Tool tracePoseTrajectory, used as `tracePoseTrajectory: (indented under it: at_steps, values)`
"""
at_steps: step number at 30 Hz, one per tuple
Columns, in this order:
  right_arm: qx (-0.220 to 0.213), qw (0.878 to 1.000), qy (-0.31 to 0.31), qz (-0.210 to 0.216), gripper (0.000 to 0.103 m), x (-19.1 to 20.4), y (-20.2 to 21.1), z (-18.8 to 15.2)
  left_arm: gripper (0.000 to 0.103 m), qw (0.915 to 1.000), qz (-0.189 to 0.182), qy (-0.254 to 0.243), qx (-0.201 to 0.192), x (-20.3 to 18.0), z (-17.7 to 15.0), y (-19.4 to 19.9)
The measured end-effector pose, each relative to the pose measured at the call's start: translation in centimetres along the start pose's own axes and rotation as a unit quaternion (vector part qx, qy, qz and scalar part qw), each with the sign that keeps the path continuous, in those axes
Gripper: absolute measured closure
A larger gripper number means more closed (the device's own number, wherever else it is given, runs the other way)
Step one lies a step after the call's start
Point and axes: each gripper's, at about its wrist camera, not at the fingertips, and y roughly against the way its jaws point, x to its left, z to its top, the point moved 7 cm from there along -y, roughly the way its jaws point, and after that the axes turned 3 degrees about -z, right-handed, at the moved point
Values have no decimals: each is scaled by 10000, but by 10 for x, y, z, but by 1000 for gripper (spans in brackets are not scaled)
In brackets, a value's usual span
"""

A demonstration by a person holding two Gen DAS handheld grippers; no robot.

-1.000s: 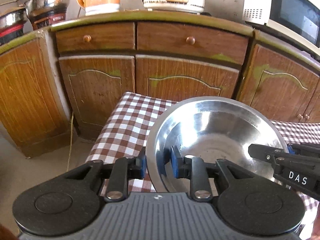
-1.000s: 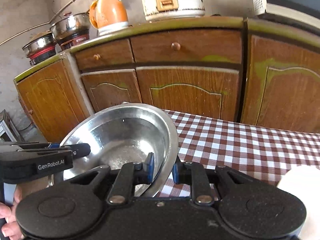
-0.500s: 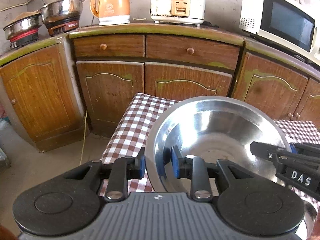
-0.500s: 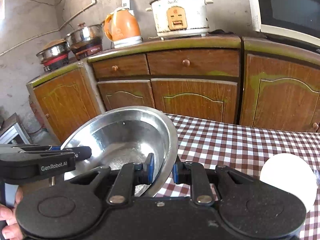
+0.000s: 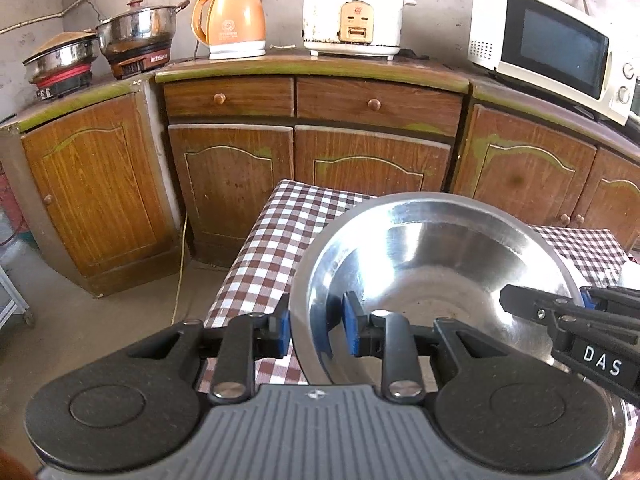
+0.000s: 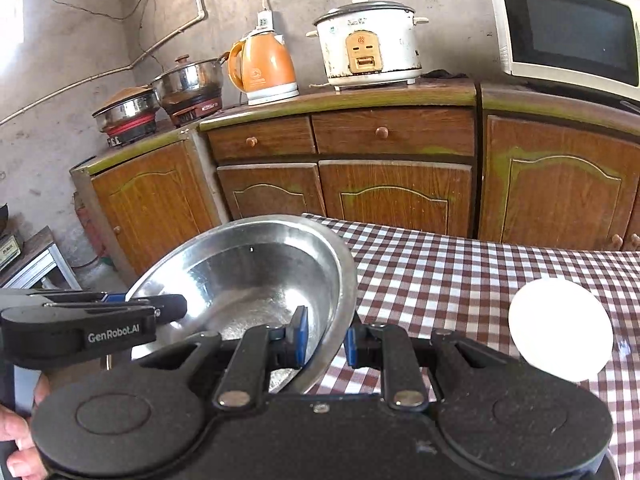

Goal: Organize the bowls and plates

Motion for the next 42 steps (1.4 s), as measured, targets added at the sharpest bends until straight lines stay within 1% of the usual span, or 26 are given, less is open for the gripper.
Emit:
tracePoseTrajectory:
  at_steps: [11,17,21,27,42]
  values:
    - [-52,10000,0,4,79,7,36,-18,75,9999,46,-105,-72,-5,-17,27]
    - [-68,10000,13,9,79,9,49,-29,75,9999,31,-109,-41,-7,-26,35]
    - [-61,10000,-14,8,79,8,54,-34,75,9997,86,-206,-78,-10,-31,40]
    - [-43,10000,-5,7,79,8,60,-43,75,9999,30,-157,-3,-9,-41,41]
    - [-61,10000,-7,14,79,7,71,-58,75,9997,94,-204,-73,-11,-55,53]
